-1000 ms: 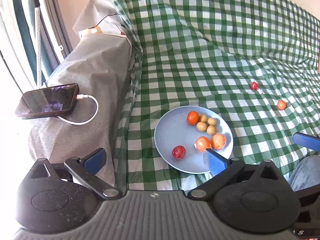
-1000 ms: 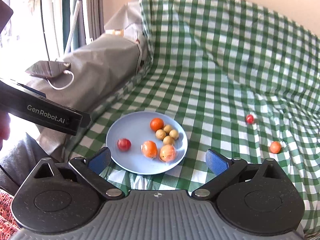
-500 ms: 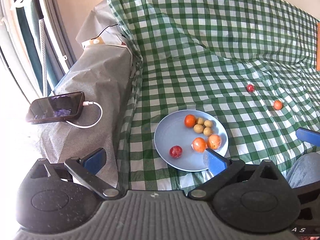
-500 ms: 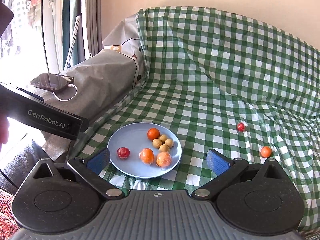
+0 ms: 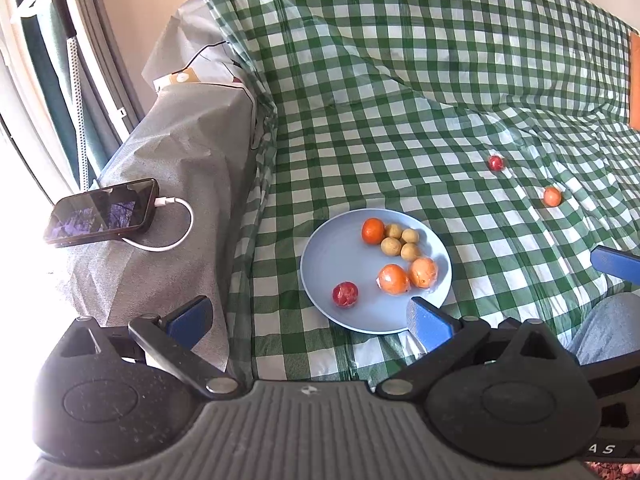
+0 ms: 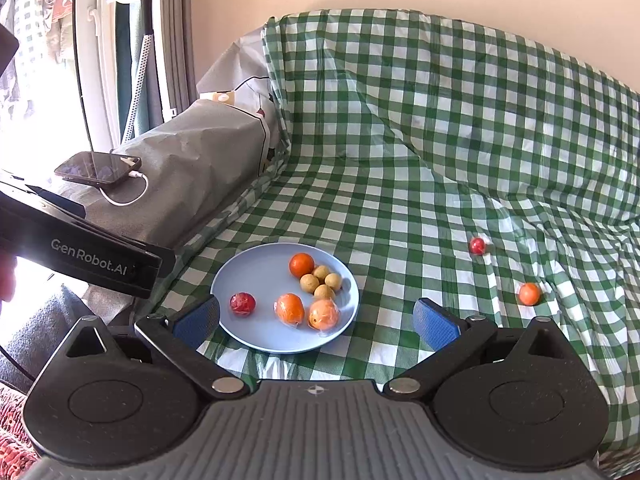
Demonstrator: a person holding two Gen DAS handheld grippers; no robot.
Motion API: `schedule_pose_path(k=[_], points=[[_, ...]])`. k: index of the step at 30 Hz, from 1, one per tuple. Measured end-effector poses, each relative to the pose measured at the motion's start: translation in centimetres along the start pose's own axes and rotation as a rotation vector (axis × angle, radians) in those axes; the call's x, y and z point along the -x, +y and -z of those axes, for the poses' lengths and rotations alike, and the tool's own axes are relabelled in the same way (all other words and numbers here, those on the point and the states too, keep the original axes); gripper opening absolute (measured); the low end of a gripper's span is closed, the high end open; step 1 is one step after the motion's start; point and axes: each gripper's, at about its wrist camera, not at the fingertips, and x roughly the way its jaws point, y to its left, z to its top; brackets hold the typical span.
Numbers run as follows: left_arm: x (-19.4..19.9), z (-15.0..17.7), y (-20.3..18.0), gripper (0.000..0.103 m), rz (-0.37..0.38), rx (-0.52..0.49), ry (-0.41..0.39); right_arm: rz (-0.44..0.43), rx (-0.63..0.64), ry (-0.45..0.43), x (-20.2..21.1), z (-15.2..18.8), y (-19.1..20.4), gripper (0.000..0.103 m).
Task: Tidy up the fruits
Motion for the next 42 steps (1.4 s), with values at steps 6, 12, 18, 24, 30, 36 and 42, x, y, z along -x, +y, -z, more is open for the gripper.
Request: schedule_pose_path(k=[6,12,18,24,30,36,42], points=[[-1.0,-0.3,-0.2,0.103,-0.001,-0.012,0.026,-0.002,-0.014,0.016,-0.5,0.2,0.0,0.102],[-2.8,-2.0,-1.7,0.103,0.005,-0.047,0.043,0.03,-0.089,0.029,-1.6,0.2,-1.9,0.102],[-6.0,-5.9,-5.6,0.103,0.053,-0.101,0.042,0.171,-0.196,0.024,-4.0,0.2,-7.1,0.102],[-13.0,-11.5,-12.6,0.103,0.134,-0.177,0.032,0.348,-0.285,0.062,-9.8,1.3,-15.6,0.102],[-23.7,-16.7,-21.0,0.103,0.231,-0.233,0.057,0.42,-0.354,0.098,-16.9,2.8,-24.2,0.097],[-32.7,-19.6,-28.0,0.103,0.255,-0.247,0.087,0.426,-0.414,0.132,-23.6,3.7,-30.0,0.08],[-37.3,-20.8,-33.2,0.094,0.279,-0.33,0.123,0.481,-0.379,0.091,-26.5,5.6,-31.2,0.073]])
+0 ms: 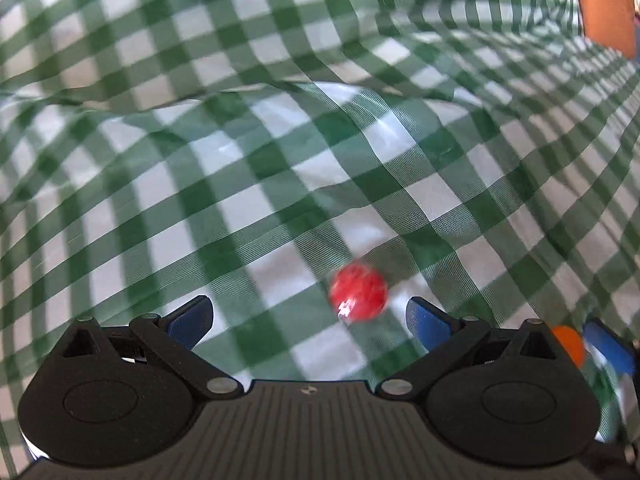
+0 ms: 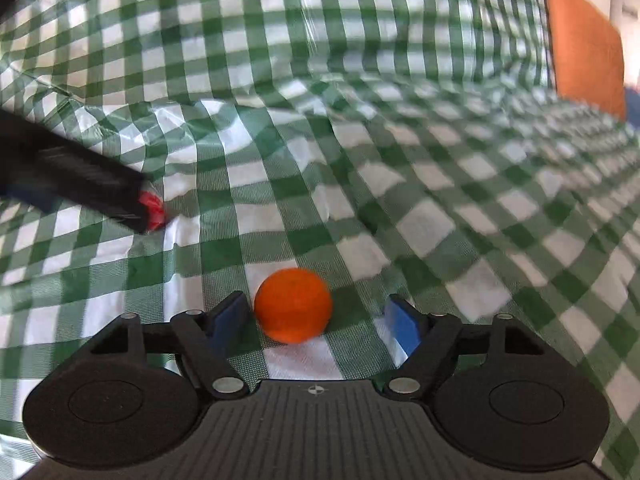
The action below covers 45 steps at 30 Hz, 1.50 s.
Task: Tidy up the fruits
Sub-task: 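Grasp the orange with the right gripper while the left gripper grasps the red plum, then carry the orange and red plum over the blue plate with both grippers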
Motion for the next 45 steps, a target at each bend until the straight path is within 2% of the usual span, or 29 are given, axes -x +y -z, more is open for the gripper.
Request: schedule_pose_path(k=[1,2,3,8,11,14,20,25,33,39,45], points=[[-0.4,-0.1,-0.1,0.07,0.015,0.002,0.007,-0.006,0.0,-0.012,0.1,0.1,0.1,0.066],[-0.4,-0.4,-0.1,0.064,0.051,0.011,0.011,-0.009,0.003,-0.021,0.3,0.2,0.1,0.051],[0.0,-0.6,-0.3,0.032,0.068,0.01,0.01,-0.004,0.013,-0.024,0.4,0.2,0.1,0.038],[2.5,0.0,-0.5,0.033,0.038,-0.003,0.046,0.016,-0.004,-0.011,1.1,-0.3,-0.1,0.038],[5.7,1.4,0.0,0.033,0.002,0.0,0.058,-0.007,-0.041,-0.009,2.8,-1.0,-0.2,0.038],[9.6,3.5,1.0,0.033,-0.022,0.005,0.045,-0.037,-0.025,-0.026,5.9,-1.4,0.2,0.038],[18.0,10.0,4.3,0.033,-0.069,0.058,0.046,-0.153,0.019,-0.021,13.3,-0.8,2.6,0.038],[24.9,16.7,7.9,0.033,-0.106,0.12,0.054,-0.263,0.081,-0.015,19.9,0.5,5.7,0.038],[34.3,27.3,12.9,0.033,-0.154,0.259,0.074,-0.471,0.25,-0.033,30.6,3.6,11.6,0.038],[37.8,32.5,14.6,0.033,-0.165,0.34,0.072,-0.585,0.42,-0.055,36.1,5.7,15.9,0.038],[38.4,33.8,15.7,0.033,-0.175,0.371,0.047,-0.592,0.503,-0.078,37.9,6.0,17.6,0.038]])
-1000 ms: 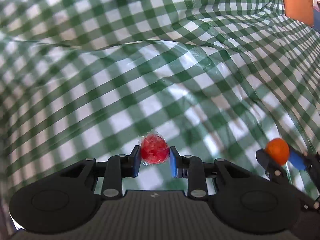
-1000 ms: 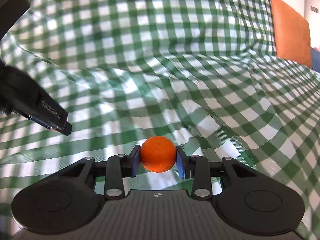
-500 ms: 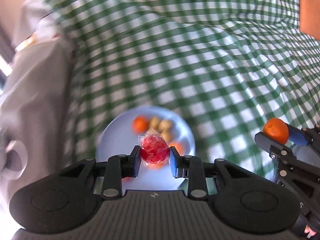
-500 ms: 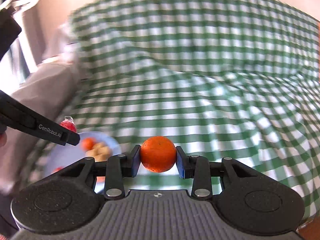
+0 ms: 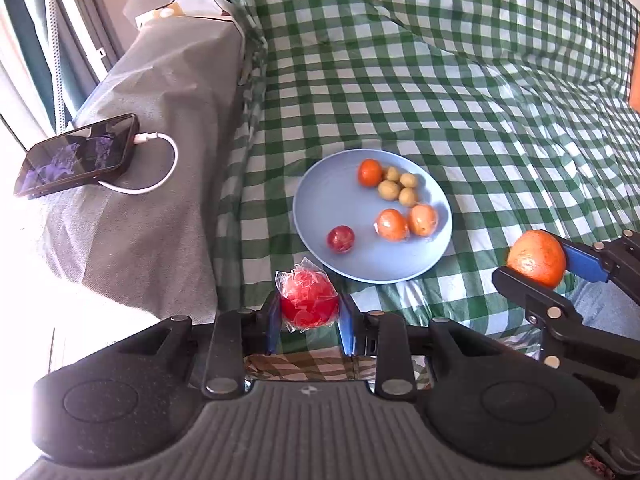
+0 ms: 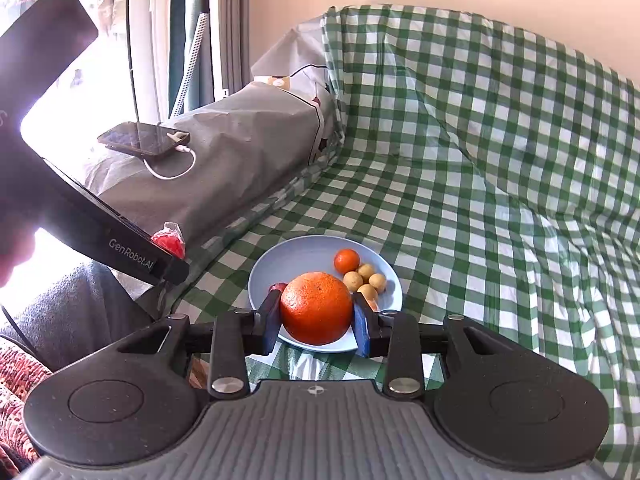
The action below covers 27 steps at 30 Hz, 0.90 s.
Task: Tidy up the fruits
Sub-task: 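Carry the orange and red plum over the blue plate with both grippers, then open both grippers to drop the orange and plum onto the plate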
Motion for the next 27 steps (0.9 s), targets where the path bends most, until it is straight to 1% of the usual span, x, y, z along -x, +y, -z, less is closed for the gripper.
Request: schedule_pose_path(k=[6,11,19,27], points=[[-1.5,-0.6,0.3,0.033,0.023,0.009,0.01,0.024,-0.001,0.025,-0.5,0.1,-0.4,0.038],[-3.8,-2.3,-0.1,0.033,0.033,0.007,0.015,0.025,-0.016,0.056,-2.8,0.3,-1.1,0.038],[-8.8,-6.1,-1.3,0.033,0.047,0.0,0.0,0.025,-0.047,0.116,-8.7,-0.1,-2.6,0.038],[-14.9,-9.0,-1.7,0.033,0.033,-0.008,0.044,0.014,-0.031,0.181,-14.4,-0.4,-3.3,0.038]])
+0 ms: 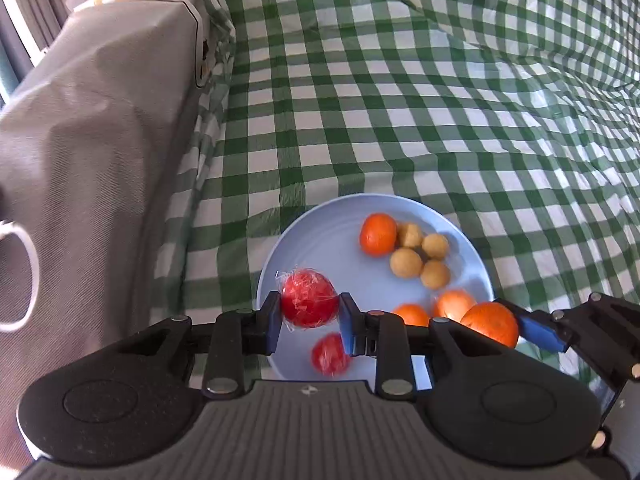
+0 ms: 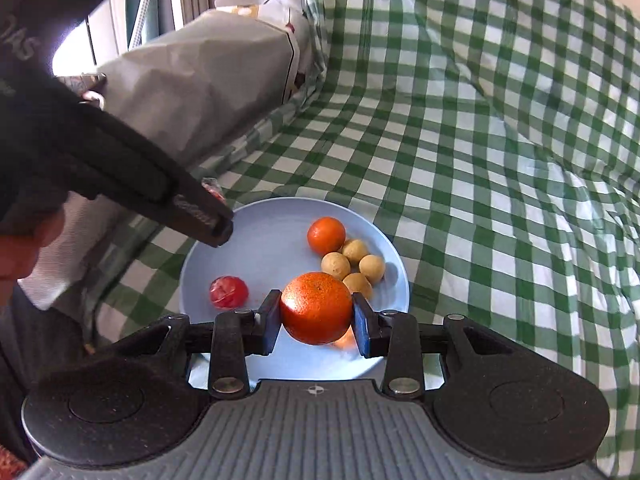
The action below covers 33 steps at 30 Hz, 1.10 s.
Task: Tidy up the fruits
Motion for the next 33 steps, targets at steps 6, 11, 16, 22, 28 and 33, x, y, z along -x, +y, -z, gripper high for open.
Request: schedule_pose_path(k=[6,11,16,22,28,33], points=[[-3.1,-0.9,-0.3,0.033,-0.023,-0.034,0.03,-0.005,0.013,0.041,-3.3,-0.8,-0.4,0.038],[-2.7,-1.0,-0.2,0.086,-0.026,-0.056,0.0,-0.015,0.027,0.055,-4.7,-1.4,-0.3,0.04],[1.6,0.5,0.3,0.103,-0.069,-0.085,-0.058,0.016,0.017,0.065,-2.9,-1.6,-0.4,0.089],[5.8,5.1,0.8,0.103,-0.129,-0.045,0.013,0.038,-0.013,0.075,2.7,0.9,0.5,0.1],[8.5,8.5,1.2,0.103,-0.153,-0.005,-0.001,0.081,-0.01,-0.002,7.1,2.9,2.3,0.101],[10.1,9.7,0.9,0.103,-0.132,0.025,-0.021,0.089,-0.004,-0.057,9.4,3.3,2.8,0.102]])
